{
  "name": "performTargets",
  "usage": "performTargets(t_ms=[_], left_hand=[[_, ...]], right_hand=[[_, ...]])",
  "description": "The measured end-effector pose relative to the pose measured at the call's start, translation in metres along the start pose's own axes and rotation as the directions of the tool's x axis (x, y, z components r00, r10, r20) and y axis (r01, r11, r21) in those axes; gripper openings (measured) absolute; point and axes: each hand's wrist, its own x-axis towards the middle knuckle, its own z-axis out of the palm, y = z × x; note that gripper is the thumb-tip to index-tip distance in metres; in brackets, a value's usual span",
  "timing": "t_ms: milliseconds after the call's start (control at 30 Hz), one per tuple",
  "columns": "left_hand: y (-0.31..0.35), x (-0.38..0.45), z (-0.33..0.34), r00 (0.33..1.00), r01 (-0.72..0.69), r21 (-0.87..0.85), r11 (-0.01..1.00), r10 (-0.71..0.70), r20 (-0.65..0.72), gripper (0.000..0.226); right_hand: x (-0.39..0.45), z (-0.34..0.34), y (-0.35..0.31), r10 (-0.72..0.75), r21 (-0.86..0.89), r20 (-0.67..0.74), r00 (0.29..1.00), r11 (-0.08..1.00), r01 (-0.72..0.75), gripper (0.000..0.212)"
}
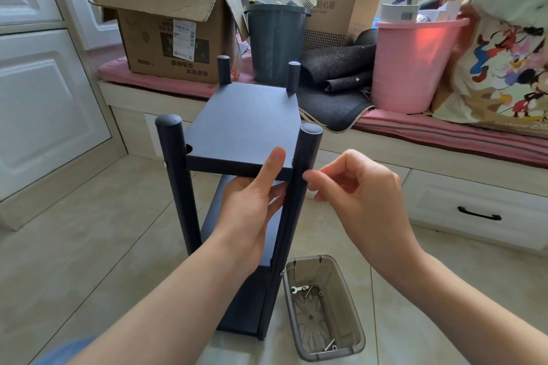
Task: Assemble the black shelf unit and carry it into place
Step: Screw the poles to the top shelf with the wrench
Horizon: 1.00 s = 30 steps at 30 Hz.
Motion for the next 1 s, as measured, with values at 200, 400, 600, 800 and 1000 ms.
performTargets(t_ms=[200, 400, 600, 800, 1000], left_hand=[[-0.003, 0.001, 0.002, 0.999, -0.011, -0.048, 0.999, 0.01, -0.03, 0.048], [-0.003, 0.001, -0.001, 1.0, -0.012, -0.044, 0.999, 0.012, 0.0, 0.053], [-0.005, 0.002, -0.004, 0.999, -0.038, -0.023, 0.999, 0.038, 0.021, 0.031], [-0.004, 0.003, -0.001, 0.998, -0.052, -0.018, 0.998, 0.052, 0.042, 0.022], [-0.006, 0.001, 0.001, 0.995, -0.098, -0.011, 0.995, 0.098, 0.004, 0.042]], right_hand=[[-0.001, 0.002, 0.001, -0.091, -0.103, -0.003, 0.996, 0.991, 0.09, 0.018], [0.001, 0.001, 0.0, 0.005, -0.037, 0.012, 1.0, 0.999, -0.004, 0.018], [0.0, 0.005, -0.002, -0.005, -0.075, 0.009, 1.0, 0.997, 0.006, 0.022], [0.0, 0.002, -0.006, -0.104, -0.123, 0.017, 0.994, 0.987, 0.106, 0.019], [0.0, -0.005, -0.004, -0.014, -0.048, 0.057, 0.998, 0.999, 0.016, 0.017]])
